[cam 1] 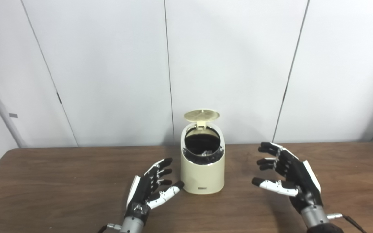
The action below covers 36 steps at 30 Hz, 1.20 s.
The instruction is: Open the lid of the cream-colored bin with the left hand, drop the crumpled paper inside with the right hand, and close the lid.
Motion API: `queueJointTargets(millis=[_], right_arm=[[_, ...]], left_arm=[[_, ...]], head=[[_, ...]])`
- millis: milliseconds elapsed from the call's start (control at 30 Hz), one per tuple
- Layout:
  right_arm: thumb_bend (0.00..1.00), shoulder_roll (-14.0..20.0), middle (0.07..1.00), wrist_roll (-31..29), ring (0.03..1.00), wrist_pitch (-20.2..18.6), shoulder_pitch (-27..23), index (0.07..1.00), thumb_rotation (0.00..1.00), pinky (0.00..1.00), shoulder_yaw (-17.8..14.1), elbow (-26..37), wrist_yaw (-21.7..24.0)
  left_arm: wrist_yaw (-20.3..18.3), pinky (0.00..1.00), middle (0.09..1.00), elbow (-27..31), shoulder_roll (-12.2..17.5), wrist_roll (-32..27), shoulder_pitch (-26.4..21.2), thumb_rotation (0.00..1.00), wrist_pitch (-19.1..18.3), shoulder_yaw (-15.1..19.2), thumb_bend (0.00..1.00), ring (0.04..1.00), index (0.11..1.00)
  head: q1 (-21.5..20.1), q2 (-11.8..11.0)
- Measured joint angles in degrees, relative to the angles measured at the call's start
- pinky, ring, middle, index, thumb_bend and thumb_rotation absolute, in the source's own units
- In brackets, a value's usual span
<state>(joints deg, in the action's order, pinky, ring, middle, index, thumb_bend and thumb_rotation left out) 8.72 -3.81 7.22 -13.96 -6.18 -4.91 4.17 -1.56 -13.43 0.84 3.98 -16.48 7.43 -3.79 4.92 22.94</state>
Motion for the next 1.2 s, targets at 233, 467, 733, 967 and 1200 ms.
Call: queueJointTargets(millis=[233,467,733,967,1200], right_arm=[[0.8,0.0,0.754,-0.5,0.597,2.8,0.6,0.767,0.14,0.55,0.0,-1.3,0.1],[0.78,0.0,0.752,-0.3,0.594,3.1,1.1,0.766,0.12,0.55,0.2,-1.3,0.1],[0.78,-0.2,0.746,0.2,0.588,2.9,1.4,0.758,0.08,0.56,0.4,0.2,-0.2],[0.78,-0.3,0.74,0.2,0.585,2.1,1.6,0.757,0.06,0.55,0.7,0.9,-0.4],[0.78,-1.0,0.735,0.7,0.573,1.0,1.7,0.74,0.06,0.54,1.1,2.8,-1.2]], left_arm=[[0.0,0.7,0.887,1.7,0.1,0.0,0.2,0.27,0.0,0.1,0.71,0.83,0.886],[0.3,0.69,0.872,2.8,0.6,0.9,0.4,0.27,0.0,0.2,0.73,0.814,0.881],[1.3,0.69,0.871,10.4,3.0,7.2,0.0,0.29,-0.2,0.2,0.79,0.81,0.883],[0.7,0.66,0.886,12.0,6.6,9.1,-4.6,0.29,-2.3,0.7,0.82,0.836,0.896],[-1.0,0.65,0.914,11.9,8.7,9.2,-11.4,0.32,-3.7,0.6,0.86,0.871,0.9]], head=[[0.1,-0.5],[0.3,-0.7],[0.2,-0.5],[-0.2,-0.7],[-0.4,-0.8]])
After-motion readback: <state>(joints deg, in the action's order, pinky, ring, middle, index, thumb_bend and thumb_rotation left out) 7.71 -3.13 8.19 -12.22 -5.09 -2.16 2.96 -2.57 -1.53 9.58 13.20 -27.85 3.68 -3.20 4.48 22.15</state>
